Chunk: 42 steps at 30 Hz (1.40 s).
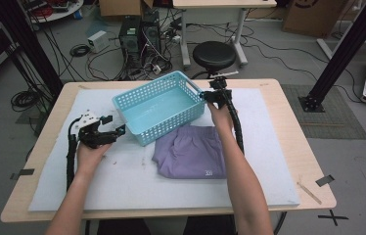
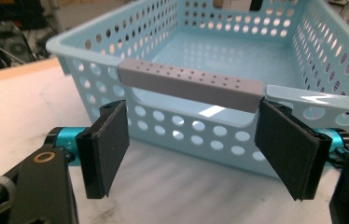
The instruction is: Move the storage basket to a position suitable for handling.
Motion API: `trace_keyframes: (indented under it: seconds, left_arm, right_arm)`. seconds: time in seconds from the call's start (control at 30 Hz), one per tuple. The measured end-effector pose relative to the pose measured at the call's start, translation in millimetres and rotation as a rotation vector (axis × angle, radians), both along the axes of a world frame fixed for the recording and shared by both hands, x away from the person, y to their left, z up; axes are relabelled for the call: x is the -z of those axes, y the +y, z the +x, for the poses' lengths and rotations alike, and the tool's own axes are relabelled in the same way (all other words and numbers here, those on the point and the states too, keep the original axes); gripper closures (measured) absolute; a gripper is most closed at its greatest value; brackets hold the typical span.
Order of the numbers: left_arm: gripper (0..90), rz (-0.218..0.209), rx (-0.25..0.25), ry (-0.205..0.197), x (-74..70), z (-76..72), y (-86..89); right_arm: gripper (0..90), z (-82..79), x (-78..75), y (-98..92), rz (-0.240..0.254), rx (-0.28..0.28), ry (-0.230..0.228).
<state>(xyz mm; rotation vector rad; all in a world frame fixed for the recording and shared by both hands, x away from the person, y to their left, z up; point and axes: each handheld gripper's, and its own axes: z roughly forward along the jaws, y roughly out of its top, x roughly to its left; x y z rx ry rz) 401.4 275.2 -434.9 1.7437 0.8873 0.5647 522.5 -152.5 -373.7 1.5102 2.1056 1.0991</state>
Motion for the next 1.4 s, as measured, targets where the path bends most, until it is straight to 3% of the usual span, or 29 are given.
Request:
trace_keyframes:
  seconds: [0.13, 0.23, 0.3, 0.37, 0.4, 0.43, 0.57, 0.77, 0.93, 1.03, 1.1, 1.2, 1.23, 1.4]
  left_arm:
    - [26.0, 0.010, 0.023, -0.003, 2.1, -9.1, -2.0]
    - [26.0, 0.006, 0.033, 0.019, 5.4, -17.6, 3.0]
    - [25.9, -0.108, 0.095, 0.025, 4.7, -25.6, 3.5]
    - [25.9, -0.158, 0.119, 0.038, 0.5, -27.3, -2.8]
    - [25.8, -0.158, 0.119, 0.038, 0.5, -27.3, -2.8]
    - [25.7, -0.191, 0.146, 0.071, -1.6, -26.0, -13.1]
    - [25.6, -0.174, 0.132, 0.108, 0.0, -24.8, -33.4]
    - [20.5, -0.131, 0.087, 0.077, 0.8, -23.9, -46.6]
    - [18.9, -0.131, 0.075, 0.045, -4.0, -8.3, -53.2]
    - [17.6, -0.126, 0.078, 0.056, -6.2, 0.0, -57.4]
    - [16.9, -0.141, 0.072, 0.050, -7.3, 7.6, -61.1]
    - [16.2, -0.153, 0.082, 0.072, -8.2, 21.2, -66.1]
    - [16.2, -0.185, 0.084, 0.051, -6.6, 27.4, -69.0]
    - [15.2, -0.190, 0.100, 0.079, -7.5, 42.0, -77.8]
  right_arm:
    - [80.3, -6.8, -2.4, -9.1, -0.003, -0.001, -0.011]
    - [80.3, -9.2, -2.2, -10.0, -0.002, 0.003, -0.008]
    - [80.3, -10.2, -2.2, -9.6, -0.012, 0.002, -0.008]
    - [80.3, -11.4, -2.7, -9.7, -0.012, 0.003, -0.009]
    - [80.3, -11.7, -2.8, -9.8, -0.013, 0.005, -0.010]
    - [80.3, -12.0, -2.8, -9.8, -0.012, 0.006, -0.009]
    - [80.2, -11.6, -1.8, -10.0, -0.005, 0.009, -0.006]
    - [80.2, -11.1, -1.3, -11.6, -0.004, 0.018, -0.005]
    - [79.7, -11.1, 0.1, -20.4, 0.001, 0.033, 0.015]
    - [79.8, -13.0, -0.7, -27.0, -0.013, 0.048, 0.004]
    - [79.8, -14.0, -1.2, -29.5, -0.014, 0.056, 0.004]
    - [79.7, -18.8, -2.1, -38.3, -0.023, 0.067, 0.003]
    - [79.2, -24.3, -1.4, -44.5, -0.029, 0.072, 0.004]
    - [78.5, -39.7, 6.1, -59.2, -0.037, 0.091, 0.000]
